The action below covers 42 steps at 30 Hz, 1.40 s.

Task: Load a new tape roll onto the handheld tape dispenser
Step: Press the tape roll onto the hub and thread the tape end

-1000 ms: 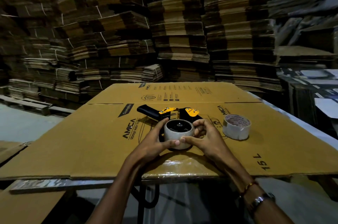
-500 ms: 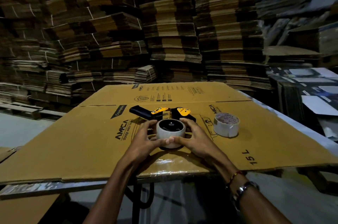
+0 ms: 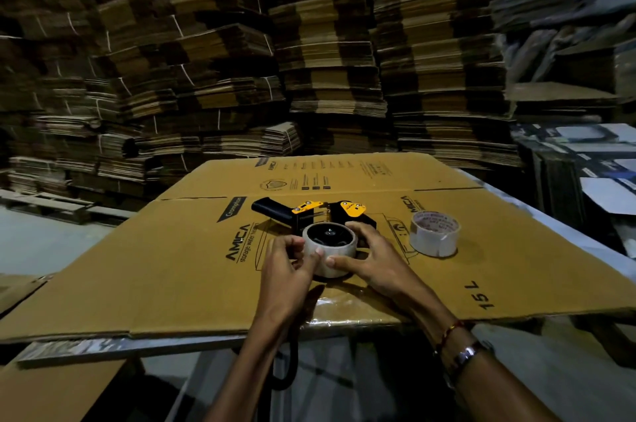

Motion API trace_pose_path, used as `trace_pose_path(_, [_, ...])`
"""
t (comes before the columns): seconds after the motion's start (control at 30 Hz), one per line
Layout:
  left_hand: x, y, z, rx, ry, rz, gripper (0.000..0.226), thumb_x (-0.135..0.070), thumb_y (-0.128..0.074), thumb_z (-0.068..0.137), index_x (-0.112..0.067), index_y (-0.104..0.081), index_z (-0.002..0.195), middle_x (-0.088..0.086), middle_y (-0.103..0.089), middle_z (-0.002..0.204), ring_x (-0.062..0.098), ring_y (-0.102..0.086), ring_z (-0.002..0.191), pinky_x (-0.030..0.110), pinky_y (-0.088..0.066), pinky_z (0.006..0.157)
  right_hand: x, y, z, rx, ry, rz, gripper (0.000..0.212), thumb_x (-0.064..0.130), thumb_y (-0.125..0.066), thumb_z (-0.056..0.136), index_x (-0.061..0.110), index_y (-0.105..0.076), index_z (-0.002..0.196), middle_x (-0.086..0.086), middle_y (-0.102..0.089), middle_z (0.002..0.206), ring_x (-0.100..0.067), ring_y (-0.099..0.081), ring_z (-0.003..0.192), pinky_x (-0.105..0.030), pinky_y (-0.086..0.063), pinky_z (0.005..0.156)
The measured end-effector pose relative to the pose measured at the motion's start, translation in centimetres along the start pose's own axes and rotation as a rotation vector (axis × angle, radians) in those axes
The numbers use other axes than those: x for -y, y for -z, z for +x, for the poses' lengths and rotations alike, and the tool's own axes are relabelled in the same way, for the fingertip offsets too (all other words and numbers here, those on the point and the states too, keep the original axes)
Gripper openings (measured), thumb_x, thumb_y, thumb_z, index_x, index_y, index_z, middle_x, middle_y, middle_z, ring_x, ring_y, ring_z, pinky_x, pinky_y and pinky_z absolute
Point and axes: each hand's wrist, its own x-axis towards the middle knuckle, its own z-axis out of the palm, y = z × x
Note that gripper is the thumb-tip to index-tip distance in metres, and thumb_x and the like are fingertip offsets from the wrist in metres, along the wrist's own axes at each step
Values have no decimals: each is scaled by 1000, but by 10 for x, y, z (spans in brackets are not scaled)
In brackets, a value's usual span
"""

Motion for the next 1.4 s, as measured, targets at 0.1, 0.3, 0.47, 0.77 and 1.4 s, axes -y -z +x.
trace_pose_path(0.1, [-1, 1, 15, 72, 198, -188, 28, -47, -66, 90, -24, -55, 103, 3, -58, 118, 20, -59, 107, 50, -57, 90, 2, 1, -1, 13, -11, 6, 77, 27, -82, 78, 25, -42, 143, 12, -43, 128, -8, -43, 120, -11, -40, 74])
trace_pose_path(0.3, [-15, -2, 50, 190, 276, -151, 49, -56, -41, 99, -12, -59, 107, 6, -65, 114, 19, -61, 103, 37, -48, 83, 1, 4, 0, 43, -19, 17, 80, 28, -83, 78, 26, -40, 146, 9, -45, 136, -8, -44, 122, -8, -41, 72])
trace_pose_path(0.47, [-14, -8, 63, 234, 335, -177, 51, -60, -40, 98, -14, -63, 99, 6, -69, 110, 21, -63, 104, 39, -49, 90, 3, 5, -1, 70, -21, 42, 78, 25, -81, 80, 27, -39, 145, 11, -45, 134, -3, -45, 115, -3, -45, 67])
trace_pose_path(0.77, [-3, -9, 49, 52, 287, -100, 35, -39, -59, 96, -6, -58, 104, 11, -66, 103, 23, -61, 91, 43, -52, 81, 3, 2, 0, 37, -38, 31, 80, 27, -87, 71, 27, -43, 138, 6, -49, 134, -9, -48, 120, -11, -45, 76])
trace_pose_path(1.4, [3, -16, 35, 14, 166, 64, 19, -30, -46, 101, -33, -62, 111, -2, -65, 106, 19, -65, 94, 49, -58, 85, 0, -24, -12, -319, -100, -68, 70, 34, -94, 59, 19, -54, 115, 1, -61, 115, -13, -63, 100, -33, -59, 85])
